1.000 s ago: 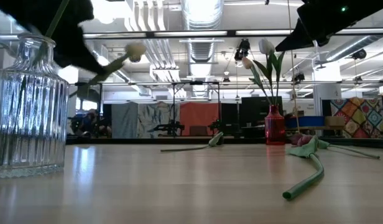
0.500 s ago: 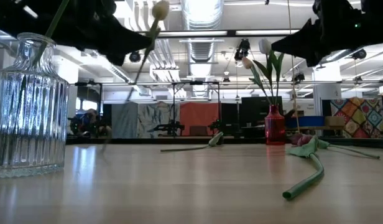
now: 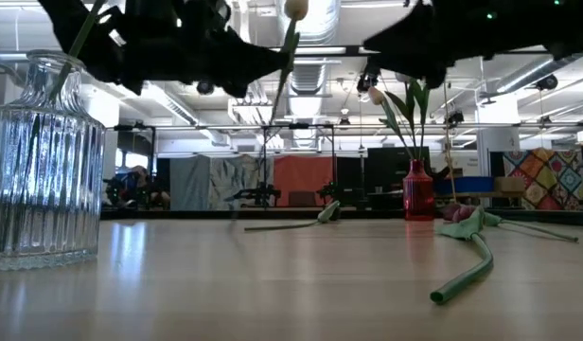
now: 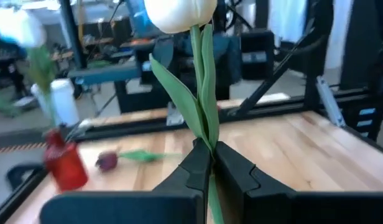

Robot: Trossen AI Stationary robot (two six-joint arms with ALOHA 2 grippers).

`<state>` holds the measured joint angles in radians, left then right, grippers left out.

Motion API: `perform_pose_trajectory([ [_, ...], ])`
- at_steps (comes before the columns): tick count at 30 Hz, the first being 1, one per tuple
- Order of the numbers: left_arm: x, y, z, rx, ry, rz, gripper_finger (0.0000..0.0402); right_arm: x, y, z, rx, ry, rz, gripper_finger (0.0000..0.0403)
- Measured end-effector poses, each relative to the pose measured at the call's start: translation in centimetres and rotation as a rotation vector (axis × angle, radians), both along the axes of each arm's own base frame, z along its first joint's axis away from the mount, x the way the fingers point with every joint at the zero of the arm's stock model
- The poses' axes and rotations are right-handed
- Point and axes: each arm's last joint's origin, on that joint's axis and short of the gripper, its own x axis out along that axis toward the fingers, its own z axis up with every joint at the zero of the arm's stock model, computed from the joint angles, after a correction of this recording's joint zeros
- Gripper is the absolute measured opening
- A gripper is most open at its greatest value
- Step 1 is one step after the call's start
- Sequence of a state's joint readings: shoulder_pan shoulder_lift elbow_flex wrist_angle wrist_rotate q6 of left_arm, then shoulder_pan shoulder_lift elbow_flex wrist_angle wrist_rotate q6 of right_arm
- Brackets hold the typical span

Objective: Sort flowers into vase by color
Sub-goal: Put the light yellow flower into the red vase

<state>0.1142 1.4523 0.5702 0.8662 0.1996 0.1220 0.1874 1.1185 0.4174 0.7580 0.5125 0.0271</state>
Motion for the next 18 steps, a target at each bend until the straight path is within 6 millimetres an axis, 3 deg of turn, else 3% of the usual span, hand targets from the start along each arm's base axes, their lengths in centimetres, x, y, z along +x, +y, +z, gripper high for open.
perform_pose_trajectory([
  [4, 1.0, 0.2, 0.1, 0.003, -0.02, -0.035, 0.0, 2.2, 0.5, 0.3, -0.031, -0.037, 0.051, 0.021],
  [18, 2.3, 0.2, 1.8, -0.003, -0.072, -0.115, 0.0, 7.6, 1.5, 0.7, -0.088, -0.134, 0.06, 0.018],
])
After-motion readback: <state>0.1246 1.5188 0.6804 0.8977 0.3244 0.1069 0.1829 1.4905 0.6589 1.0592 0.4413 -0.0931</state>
